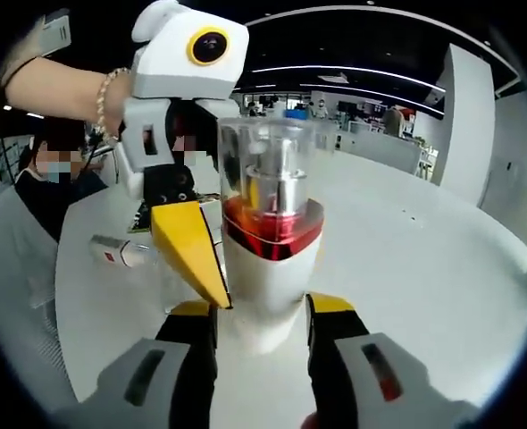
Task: Arrange the skincare products in the storage area until every visible bottle or jar stands upright without overlapping.
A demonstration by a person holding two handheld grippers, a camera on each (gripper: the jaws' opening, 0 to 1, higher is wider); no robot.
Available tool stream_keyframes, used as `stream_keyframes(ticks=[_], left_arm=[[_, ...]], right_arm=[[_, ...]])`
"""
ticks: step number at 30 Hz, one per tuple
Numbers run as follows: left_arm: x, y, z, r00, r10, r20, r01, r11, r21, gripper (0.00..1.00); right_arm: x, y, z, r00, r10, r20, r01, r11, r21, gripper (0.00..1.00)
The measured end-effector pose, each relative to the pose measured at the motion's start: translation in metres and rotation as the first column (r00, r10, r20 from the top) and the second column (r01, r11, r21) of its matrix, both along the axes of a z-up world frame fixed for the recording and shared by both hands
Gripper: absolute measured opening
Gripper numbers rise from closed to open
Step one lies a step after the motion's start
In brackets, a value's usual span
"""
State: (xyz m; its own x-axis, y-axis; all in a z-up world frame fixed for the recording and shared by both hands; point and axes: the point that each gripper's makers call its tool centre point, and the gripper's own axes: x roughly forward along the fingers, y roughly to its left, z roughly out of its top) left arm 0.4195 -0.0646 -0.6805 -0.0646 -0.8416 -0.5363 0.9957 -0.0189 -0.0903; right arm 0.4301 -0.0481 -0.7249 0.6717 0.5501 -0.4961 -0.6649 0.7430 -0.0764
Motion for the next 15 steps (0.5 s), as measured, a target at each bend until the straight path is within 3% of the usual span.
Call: stream_keyframes(ticks=[7,15], left_arm=[[-0.005,0.014,0.002,0.998,0.064,-0.022,-0.064,0.998,-0.002,0.44],[-0.019,0.040,-0.007,0.987,0.149,-0.058,-0.149,0.989,0.013,0.51]], right_arm=[[-0.013,0.001,0.003,1.000,-0.006,-0.016,0.006,1.000,0.001,0.46],[-0.036,0.005,0.000,0.999,-0.020,-0.045,0.020,1.000,0.014,0.52]])
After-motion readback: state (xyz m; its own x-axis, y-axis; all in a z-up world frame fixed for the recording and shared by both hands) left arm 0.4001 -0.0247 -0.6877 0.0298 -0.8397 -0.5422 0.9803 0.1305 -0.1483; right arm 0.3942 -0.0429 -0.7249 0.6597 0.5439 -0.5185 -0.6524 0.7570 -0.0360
